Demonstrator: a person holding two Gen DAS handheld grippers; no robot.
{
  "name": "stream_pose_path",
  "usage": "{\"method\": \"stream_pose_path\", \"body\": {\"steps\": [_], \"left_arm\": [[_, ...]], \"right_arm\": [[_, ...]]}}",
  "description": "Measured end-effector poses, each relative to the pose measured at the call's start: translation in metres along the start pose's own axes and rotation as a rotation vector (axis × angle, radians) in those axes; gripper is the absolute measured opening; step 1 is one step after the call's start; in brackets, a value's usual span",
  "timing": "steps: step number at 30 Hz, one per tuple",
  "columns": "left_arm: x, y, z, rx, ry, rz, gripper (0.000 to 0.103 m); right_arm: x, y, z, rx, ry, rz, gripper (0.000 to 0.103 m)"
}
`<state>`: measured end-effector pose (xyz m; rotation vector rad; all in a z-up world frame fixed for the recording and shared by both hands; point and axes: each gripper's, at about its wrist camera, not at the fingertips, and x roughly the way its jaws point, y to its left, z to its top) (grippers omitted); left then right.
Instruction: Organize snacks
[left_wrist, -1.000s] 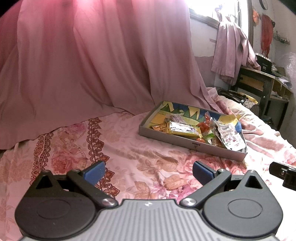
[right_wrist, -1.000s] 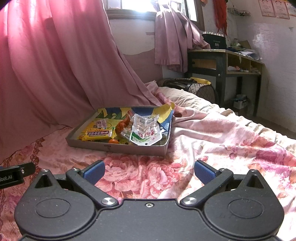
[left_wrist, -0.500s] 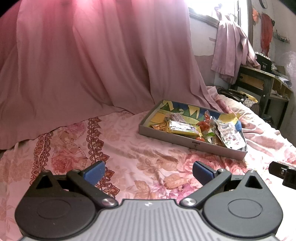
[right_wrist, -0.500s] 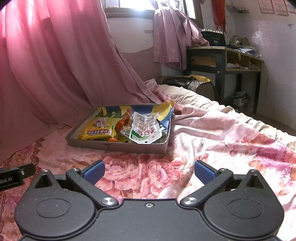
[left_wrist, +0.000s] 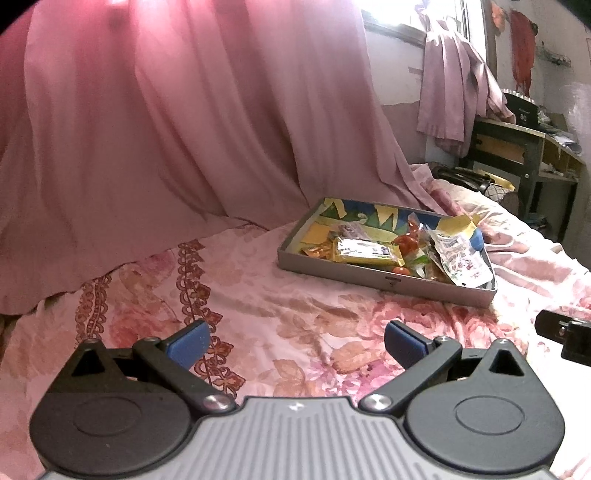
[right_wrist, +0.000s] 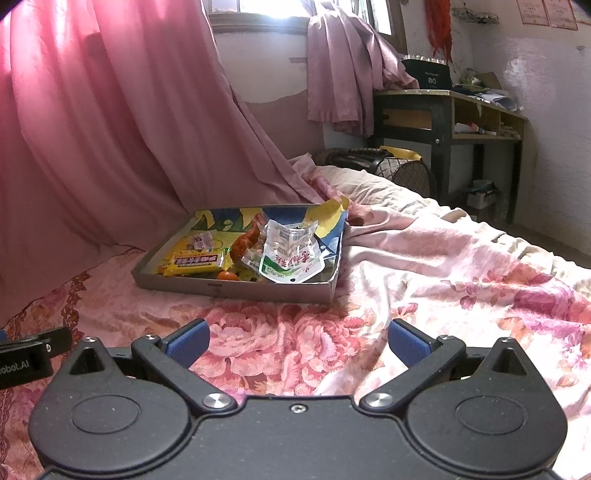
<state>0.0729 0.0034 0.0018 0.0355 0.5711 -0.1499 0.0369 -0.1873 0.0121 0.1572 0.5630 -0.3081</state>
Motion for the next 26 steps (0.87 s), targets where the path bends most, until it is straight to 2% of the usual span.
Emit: {"method": "stream_pose_path", "body": {"steps": [26], "left_arm": [[0.0050, 0.0026, 0.0006, 0.006, 0.027, 0.004, 0.103]], "right_arm": [[0.0019, 0.0012, 0.0019, 0.006, 0.024, 0.001, 0.102]]}}
